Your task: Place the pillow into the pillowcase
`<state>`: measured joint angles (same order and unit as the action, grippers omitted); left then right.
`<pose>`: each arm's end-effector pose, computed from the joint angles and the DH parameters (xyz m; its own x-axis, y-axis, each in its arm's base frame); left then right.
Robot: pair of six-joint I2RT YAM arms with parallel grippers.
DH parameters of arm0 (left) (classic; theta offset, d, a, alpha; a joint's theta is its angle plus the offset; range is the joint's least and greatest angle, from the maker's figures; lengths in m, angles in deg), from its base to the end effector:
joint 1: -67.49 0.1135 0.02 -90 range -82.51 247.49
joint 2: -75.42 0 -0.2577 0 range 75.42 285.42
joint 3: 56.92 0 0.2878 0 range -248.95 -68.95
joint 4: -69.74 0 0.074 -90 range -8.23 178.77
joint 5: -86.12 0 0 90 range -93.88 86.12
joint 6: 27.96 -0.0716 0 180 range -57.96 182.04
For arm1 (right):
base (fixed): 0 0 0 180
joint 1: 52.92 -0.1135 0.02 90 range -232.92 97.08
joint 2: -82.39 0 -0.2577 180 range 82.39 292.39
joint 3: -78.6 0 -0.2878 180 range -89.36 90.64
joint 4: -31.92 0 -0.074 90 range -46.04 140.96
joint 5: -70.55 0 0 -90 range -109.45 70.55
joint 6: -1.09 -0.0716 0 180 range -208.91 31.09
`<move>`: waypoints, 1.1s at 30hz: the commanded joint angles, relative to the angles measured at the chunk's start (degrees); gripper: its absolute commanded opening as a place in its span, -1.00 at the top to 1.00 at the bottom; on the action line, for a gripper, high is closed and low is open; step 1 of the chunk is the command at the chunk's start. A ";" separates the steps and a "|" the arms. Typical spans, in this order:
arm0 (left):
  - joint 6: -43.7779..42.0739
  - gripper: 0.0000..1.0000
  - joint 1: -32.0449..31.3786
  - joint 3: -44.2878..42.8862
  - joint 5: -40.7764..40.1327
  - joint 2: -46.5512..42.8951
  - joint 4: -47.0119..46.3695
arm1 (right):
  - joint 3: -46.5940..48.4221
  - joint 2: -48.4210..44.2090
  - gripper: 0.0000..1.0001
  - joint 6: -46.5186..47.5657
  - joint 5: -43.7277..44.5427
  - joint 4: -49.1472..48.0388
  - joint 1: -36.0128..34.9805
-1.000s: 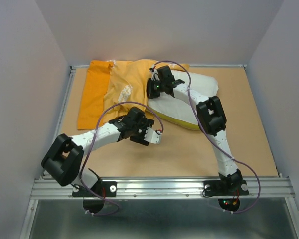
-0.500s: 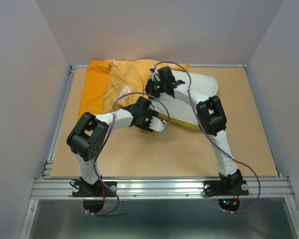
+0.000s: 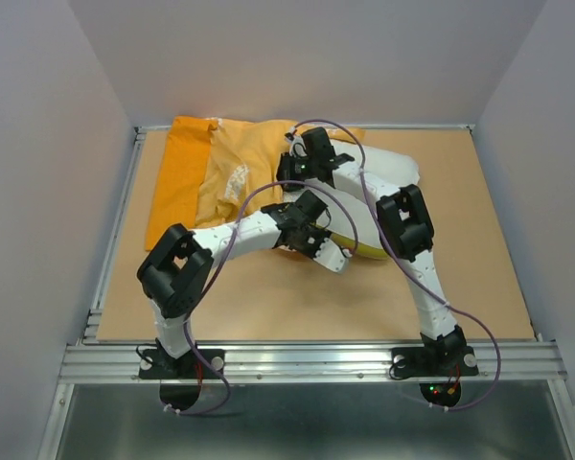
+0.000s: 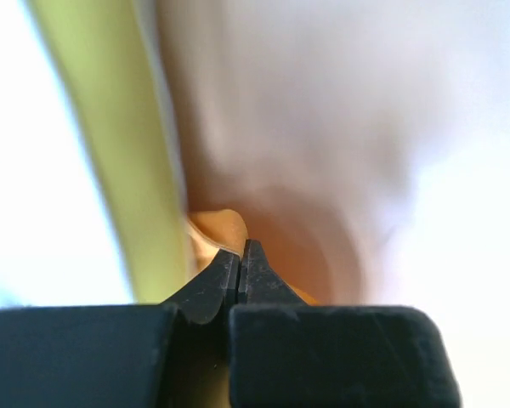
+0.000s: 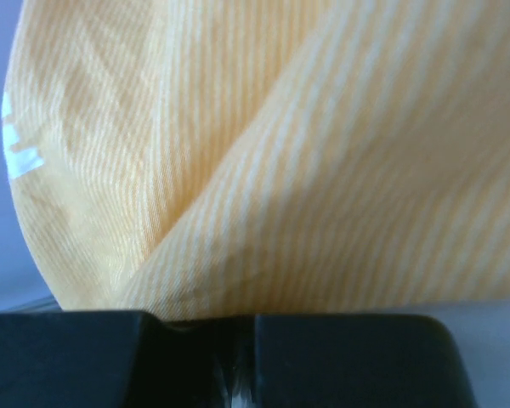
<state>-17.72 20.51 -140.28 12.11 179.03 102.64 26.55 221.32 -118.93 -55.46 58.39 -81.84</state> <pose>0.2833 -0.3324 0.1501 0.7055 0.6306 -0.3235 0.6822 -0.4806 0.5510 0.5062 0.3277 0.1478 -0.8609 -0.0133 -0.5085 -0.4262 0.5647 0.7067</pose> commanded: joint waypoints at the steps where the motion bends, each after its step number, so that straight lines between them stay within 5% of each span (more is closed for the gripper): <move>1: 3.30 1.00 -10.22 -5.21 13.36 -8.69 7.44 | 6.60 1.60 0.99 -4.78 -1.52 -3.97 0.45; 8: 3.82 1.00 -16.65 -4.79 15.30 -9.83 2.88 | 3.54 0.29 0.99 -7.07 -3.45 -5.82 0.54; 12: 6.80 1.00 -17.18 -3.12 13.55 -8.69 -1.42 | -6.11 -0.94 0.99 -6.54 -3.45 -7.40 0.54; 15: 16.28 0.38 -17.18 -1.53 11.27 -10.62 -5.83 | -11.75 -3.31 0.99 -6.63 -4.77 -10.03 0.54; 16: 18.66 0.05 -17.09 -1.53 9.87 -12.54 -6.09 | -14.81 -4.10 0.92 -6.54 -5.21 -10.48 0.54; 17: 20.77 -0.05 -17.00 -1.44 9.42 -13.86 -5.66 | -16.15 -5.68 0.79 -6.19 -5.30 -10.83 0.54; 20: 27.53 -0.21 -16.22 -0.48 7.66 -21.93 -5.74 | -21.60 -10.24 -0.03 -4.70 -4.69 -11.01 0.54; 23: 38.61 -0.34 -11.48 -0.04 8.53 -27.91 -6.88 | -26.78 -13.85 -0.50 -3.38 -3.64 -10.75 0.54; 29: 59.86 -0.30 7.73 -3.81 8.36 -31.28 -7.76 | -34.87 -25.44 -0.71 1.44 1.64 -5.32 0.54; 33: 65.26 -0.26 18.14 -5.13 8.89 -28.66 -9.87 | -38.84 -30.73 -0.74 7.42 6.82 0.49 0.63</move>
<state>36.59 33.40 -144.10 20.35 147.84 94.46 -9.20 195.34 -118.19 -54.34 52.21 -81.71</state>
